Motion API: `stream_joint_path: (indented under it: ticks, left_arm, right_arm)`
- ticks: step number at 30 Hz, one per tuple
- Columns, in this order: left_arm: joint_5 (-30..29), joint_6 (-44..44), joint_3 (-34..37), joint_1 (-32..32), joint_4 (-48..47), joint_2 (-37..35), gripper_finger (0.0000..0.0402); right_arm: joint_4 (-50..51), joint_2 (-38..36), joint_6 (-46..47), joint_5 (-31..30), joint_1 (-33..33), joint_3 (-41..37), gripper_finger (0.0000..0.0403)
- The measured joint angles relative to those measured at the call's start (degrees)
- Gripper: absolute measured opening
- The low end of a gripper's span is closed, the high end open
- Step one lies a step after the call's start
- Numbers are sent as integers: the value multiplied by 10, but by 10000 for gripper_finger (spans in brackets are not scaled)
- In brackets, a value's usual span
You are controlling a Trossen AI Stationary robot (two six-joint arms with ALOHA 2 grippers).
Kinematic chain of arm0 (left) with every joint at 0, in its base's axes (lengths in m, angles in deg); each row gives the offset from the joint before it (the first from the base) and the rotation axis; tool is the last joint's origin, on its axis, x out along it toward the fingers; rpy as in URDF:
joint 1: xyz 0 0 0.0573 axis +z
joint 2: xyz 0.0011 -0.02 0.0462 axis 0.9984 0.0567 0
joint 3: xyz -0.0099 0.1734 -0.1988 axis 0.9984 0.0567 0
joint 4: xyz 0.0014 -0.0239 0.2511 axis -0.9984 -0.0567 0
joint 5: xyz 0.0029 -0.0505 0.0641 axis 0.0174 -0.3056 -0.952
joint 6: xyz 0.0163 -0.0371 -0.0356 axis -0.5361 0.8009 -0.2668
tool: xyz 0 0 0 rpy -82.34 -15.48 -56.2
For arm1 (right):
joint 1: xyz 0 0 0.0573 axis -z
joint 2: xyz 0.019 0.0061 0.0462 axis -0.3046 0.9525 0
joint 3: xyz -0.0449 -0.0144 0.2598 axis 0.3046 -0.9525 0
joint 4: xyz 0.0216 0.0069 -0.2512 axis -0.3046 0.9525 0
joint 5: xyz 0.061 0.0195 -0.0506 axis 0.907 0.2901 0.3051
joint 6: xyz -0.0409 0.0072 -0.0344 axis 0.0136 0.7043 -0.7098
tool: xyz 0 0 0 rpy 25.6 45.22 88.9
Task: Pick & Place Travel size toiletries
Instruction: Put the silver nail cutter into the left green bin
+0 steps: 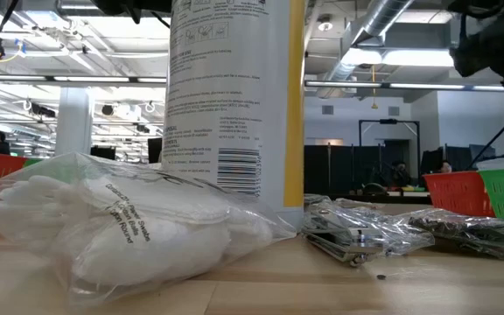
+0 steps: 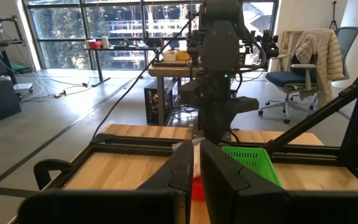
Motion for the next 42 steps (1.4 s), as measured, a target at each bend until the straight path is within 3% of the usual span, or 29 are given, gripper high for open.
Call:
stream_joint_path:
  ticks: [10, 21, 28, 42]
  left_arm:
    - [0, 0, 0, 0, 0, 0, 21]
    - [0, 2, 0, 0, -44, 0, 21]
    - [0, 4, 0, -7, -83, 0, 21]
    - [0, 4, 0, -7, -95, 0, 21]
  right_arm:
    - [-140, 14, -99, -1, 0, 5, 145]
    - [-273, 148, -283, -18, 4, 5, 129]
    - [-324, 225, -378, -49, 43, 5, 120]
    - [-424, 326, -503, -51, 123, 5, 123]
